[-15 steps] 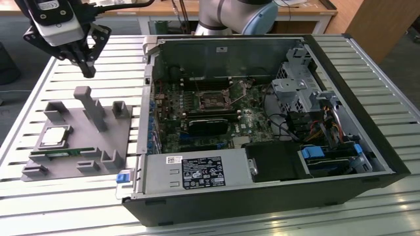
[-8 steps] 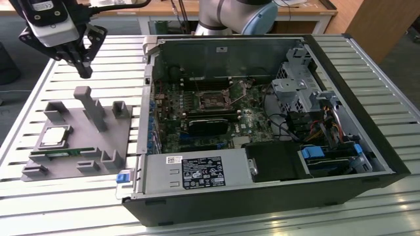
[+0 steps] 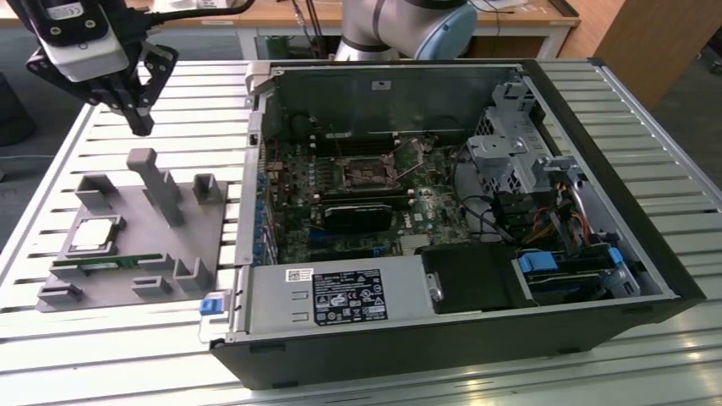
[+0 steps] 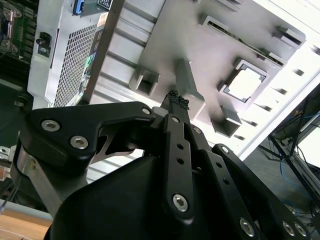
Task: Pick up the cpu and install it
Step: 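Reach for the cpu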
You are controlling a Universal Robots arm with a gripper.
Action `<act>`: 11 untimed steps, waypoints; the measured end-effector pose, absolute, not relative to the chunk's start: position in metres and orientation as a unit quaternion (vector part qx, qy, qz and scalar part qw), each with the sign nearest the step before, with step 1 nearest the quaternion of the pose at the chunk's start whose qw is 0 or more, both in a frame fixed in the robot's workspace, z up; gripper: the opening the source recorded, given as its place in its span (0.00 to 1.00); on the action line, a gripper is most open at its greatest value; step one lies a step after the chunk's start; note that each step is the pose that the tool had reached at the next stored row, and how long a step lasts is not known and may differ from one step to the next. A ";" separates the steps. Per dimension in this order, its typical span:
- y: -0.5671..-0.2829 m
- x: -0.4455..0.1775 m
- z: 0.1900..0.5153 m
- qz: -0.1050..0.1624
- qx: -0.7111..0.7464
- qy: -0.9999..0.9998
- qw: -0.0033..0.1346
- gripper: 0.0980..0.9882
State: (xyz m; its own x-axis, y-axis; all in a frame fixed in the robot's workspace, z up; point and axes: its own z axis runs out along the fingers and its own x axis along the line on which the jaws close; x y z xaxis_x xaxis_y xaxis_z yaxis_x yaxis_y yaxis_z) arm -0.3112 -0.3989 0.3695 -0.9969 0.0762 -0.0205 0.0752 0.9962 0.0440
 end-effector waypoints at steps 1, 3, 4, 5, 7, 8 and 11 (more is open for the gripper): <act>-0.399 -0.312 0.369 0.022 0.038 0.999 0.011 0.01; -0.399 -0.313 0.369 0.022 0.038 0.999 0.011 0.01; -0.399 -0.314 0.369 0.022 0.038 0.999 0.011 0.01; -0.399 -0.314 0.369 0.022 0.038 0.999 0.011 0.01; -0.399 -0.316 0.369 0.022 0.038 0.999 0.011 0.01; -0.399 -0.317 0.369 0.022 0.038 0.999 0.011 0.01; -0.399 -0.319 0.368 0.022 0.038 0.999 0.011 0.01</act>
